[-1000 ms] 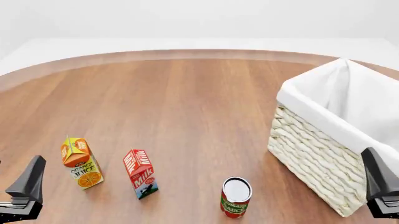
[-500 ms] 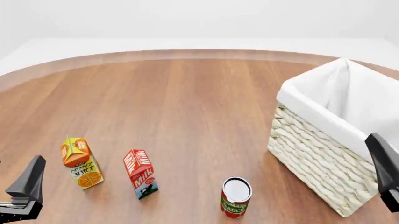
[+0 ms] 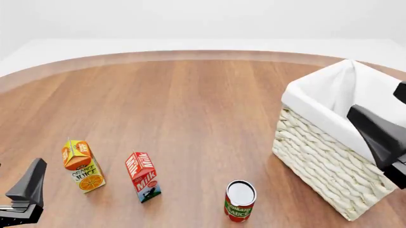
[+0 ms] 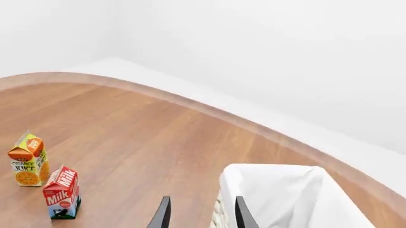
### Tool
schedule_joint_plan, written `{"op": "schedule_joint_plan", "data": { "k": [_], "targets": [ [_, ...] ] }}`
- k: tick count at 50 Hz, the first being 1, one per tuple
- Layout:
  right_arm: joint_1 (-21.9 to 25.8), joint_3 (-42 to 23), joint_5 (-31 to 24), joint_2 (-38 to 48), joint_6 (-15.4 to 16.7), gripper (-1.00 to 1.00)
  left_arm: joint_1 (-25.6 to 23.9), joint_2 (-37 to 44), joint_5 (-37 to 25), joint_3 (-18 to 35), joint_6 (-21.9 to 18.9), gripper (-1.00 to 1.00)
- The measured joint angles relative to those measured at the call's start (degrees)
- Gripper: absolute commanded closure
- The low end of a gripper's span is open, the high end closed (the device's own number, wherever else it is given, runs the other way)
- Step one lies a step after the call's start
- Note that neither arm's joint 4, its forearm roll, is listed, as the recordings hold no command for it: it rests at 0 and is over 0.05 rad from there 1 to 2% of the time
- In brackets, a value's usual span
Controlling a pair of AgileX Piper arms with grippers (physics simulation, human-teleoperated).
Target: Pick the milk and place it in the basket.
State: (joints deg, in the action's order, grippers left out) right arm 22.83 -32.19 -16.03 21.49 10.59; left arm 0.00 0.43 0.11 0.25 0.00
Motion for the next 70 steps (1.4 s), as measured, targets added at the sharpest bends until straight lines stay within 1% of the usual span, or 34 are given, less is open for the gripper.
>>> {"op": "schedule_joint_plan", "data": {
  "k": [10,19,32,41,55,70],
  "targets": [
    [5.3,-3.2,-1.3,5.7,0.5,-1.00,0.0,0.0,0.0,0.0,0.0,-1.00],
    [9.7,-7.0,-3.3,12.5,0.7,-1.00,0.0,0.0,0.0,0.0,0.0,-1.00],
    [15.3,-14.3,-7.3,22.6,1.5,-1.00,0.0,0.0,0.0,0.0,0.0,-1.00],
    [18.2,-20.3,-11.3,30.3,1.1,-1.00,0.0,0.0,0.0,0.0,0.0,-1.00],
    [21.2,-28.8,-18.0,40.8,-0.9,-1.00,0.0,0.0,0.0,0.0,0.0,-1.00],
    [24.0,-39.2,-24.7,52.7,-5.9,-1.00,0.0,0.0,0.0,0.0,0.0,-1.00]
  ]
}}
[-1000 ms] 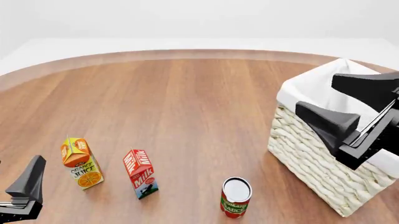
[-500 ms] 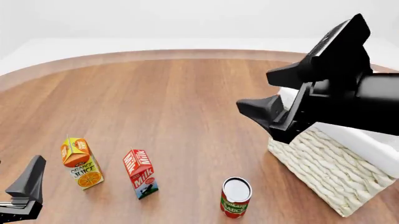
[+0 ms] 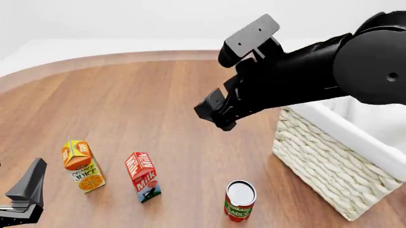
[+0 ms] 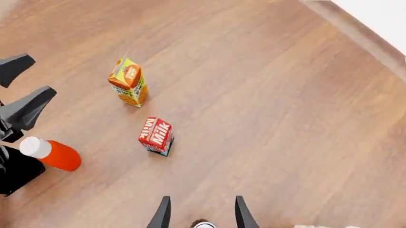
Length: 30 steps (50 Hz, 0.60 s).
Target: Pick the milk and place it in the basket.
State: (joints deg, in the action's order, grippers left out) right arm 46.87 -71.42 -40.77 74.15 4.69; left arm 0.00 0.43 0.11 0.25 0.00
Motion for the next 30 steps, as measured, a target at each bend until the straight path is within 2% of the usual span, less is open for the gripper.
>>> {"op": "schedule_joint_plan", "data": {
  "k": [30],
  "targets": [
    [2.1,-12.7,-10.0,13.9,-12.3,-1.00,0.0,0.0,0.0,0.0,0.0,-1.00]
  ]
}}
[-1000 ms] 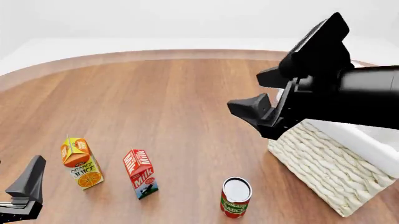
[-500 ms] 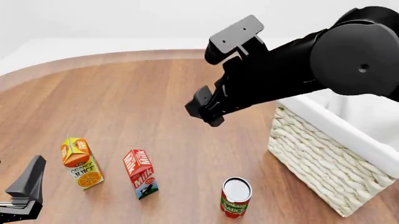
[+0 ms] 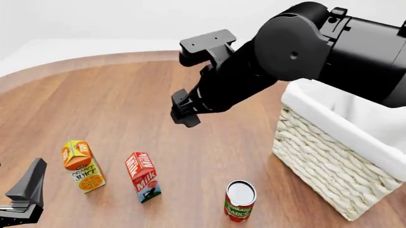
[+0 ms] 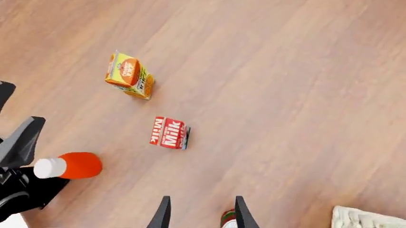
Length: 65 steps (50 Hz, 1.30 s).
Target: Pick the milk and place it in the basket.
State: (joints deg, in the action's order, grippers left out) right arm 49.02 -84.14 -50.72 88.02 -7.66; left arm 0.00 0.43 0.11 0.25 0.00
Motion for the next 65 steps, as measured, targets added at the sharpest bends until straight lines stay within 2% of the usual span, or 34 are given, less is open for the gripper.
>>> {"op": "schedule_joint_plan", "data": {
  "k": [23,45,65],
  "targets": [
    [4.4,-5.1,-3.1,5.7,-7.3,-1.00,0.0,0.0,0.0,0.0,0.0,-1.00],
    [7.5,-7.4,-3.1,10.1,-11.3,-1.00,0.0,0.0,0.0,0.0,0.0,-1.00],
    [8.5,-7.2,-1.6,12.9,-12.8,-1.00,0.0,0.0,0.0,0.0,0.0,-1.00]
  ]
}}
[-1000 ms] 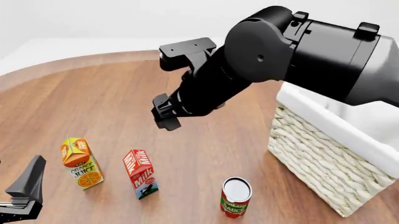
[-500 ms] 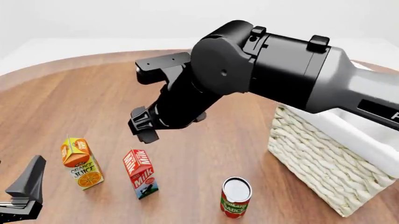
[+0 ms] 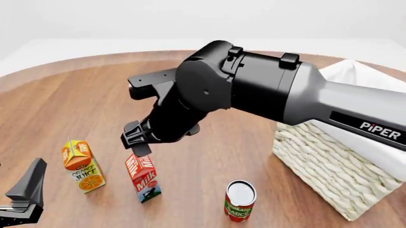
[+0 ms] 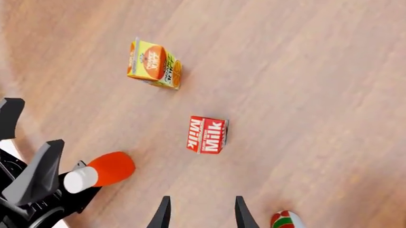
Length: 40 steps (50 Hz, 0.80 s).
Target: Pick the milk and place it in the basket.
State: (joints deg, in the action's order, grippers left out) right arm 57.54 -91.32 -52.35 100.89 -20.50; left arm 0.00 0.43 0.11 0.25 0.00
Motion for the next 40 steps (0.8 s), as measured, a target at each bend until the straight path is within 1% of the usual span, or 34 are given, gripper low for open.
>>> {"op": "schedule_joint_plan", "data": {
  "k": [14,27,40],
  "targets": [
    [-0.1,-0.1,0.8,2.3,-0.6,-1.00,0.0,0.0,0.0,0.0,0.0,-1.00],
    [-0.9,-1.1,1.3,4.3,-0.5,-1.00,0.0,0.0,0.0,0.0,0.0,-1.00],
    [-1.3,-2.1,1.9,6.5,-1.4,-1.00,0.0,0.0,0.0,0.0,0.0,-1.00]
  ]
}}
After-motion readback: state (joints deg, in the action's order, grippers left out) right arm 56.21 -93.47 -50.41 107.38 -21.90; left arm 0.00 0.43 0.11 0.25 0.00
